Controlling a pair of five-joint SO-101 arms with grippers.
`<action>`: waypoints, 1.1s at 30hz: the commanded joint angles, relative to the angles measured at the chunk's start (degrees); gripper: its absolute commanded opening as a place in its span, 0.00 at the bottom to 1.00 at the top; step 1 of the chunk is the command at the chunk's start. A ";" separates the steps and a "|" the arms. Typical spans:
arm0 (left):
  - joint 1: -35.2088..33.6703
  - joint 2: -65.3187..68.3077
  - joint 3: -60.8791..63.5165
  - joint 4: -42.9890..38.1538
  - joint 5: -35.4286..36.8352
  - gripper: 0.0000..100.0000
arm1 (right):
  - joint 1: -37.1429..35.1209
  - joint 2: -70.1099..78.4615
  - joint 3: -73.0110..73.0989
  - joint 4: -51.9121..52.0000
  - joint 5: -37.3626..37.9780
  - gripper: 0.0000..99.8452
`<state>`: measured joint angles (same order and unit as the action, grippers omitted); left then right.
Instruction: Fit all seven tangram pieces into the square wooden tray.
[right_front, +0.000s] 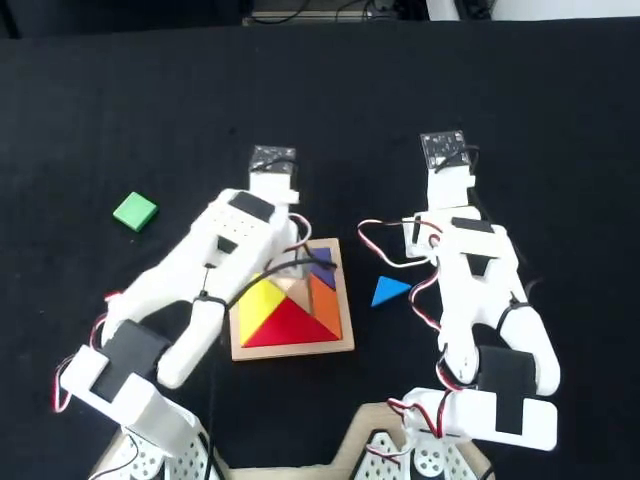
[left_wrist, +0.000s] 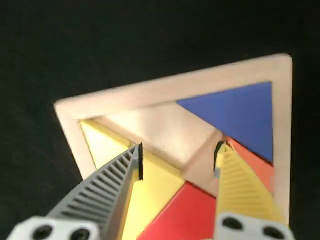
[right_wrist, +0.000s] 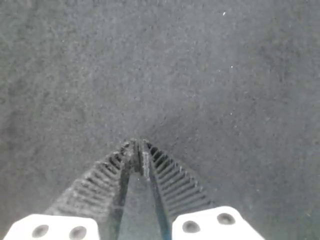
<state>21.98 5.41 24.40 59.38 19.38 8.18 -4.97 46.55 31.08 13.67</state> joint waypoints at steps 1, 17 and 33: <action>2.51 -0.97 0.31 -2.37 -0.79 0.25 | -0.88 -0.04 -3.47 -1.05 -0.09 0.01; -7.78 -9.67 -0.40 3.34 -11.78 0.24 | -0.88 -0.04 -3.38 -1.05 0.00 0.01; 2.24 0.00 3.47 -4.75 -12.48 0.24 | -0.88 -0.04 -2.86 -1.32 0.00 0.01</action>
<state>21.80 5.58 29.23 54.64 6.73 8.18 -4.97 46.55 30.73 13.67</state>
